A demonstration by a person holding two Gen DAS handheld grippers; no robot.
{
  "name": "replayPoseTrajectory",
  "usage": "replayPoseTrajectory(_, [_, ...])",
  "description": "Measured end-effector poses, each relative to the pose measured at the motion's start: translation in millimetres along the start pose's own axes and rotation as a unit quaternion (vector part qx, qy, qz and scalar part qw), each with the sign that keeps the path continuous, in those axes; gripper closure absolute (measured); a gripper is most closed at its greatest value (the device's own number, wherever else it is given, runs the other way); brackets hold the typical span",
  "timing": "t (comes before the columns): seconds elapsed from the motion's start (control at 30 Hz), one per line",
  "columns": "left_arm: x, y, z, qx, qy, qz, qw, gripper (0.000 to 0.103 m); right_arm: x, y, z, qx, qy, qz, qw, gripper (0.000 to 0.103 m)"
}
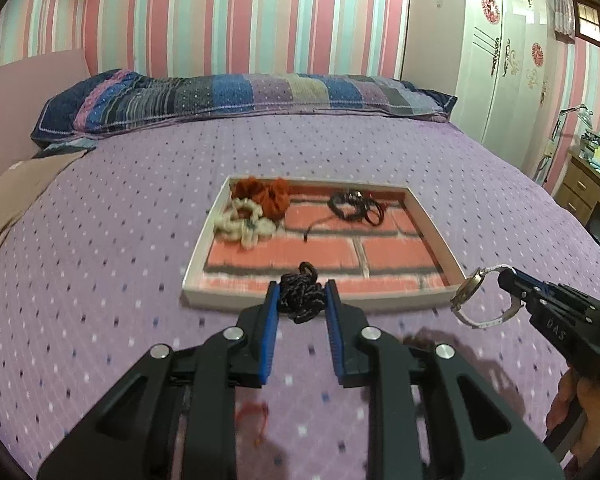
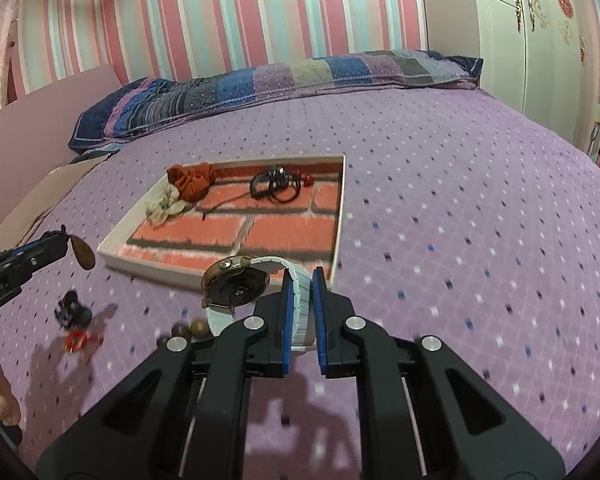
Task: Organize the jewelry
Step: 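Carry the stone pendant and white-band watch over the tray with both tools, then open both tools to drop the pendant and watch into the tray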
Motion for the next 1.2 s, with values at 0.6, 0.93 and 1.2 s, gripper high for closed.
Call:
replayPoseTrajectory(0.6, [4.4,66.8,-125.0,-0.032,0.024,-0.006,0.9992,0.080,-2.3,75.6,-121.1,-0.029,-0.028,-0.002,0.999,0.093])
replayPoseTrajectory(0.93, [0.1,76.1,-187.6,-0.068,0.038,-0.004,0.9970,0.080,3.3,79.1,-178.1,-0.067,-0.049,-0.012,0.996,0.093])
replayPoseTrajectory(1.2, [-16.1,74.4,-220.6,-0.096,0.058,0.002,0.9936,0.080,4.7,90.0,-197.2,-0.085,-0.060,-0.006,0.995,0.093])
Point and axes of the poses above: each gripper's, at about its wrist camera, not at the fingertips, and z roughly against the way its jaws point, x to its right, y to its top, the point moved 1 cm from there along -z, roughly the way its jaws point, and after that the axes turned 7 degrees about z, right-handed, at the moved point
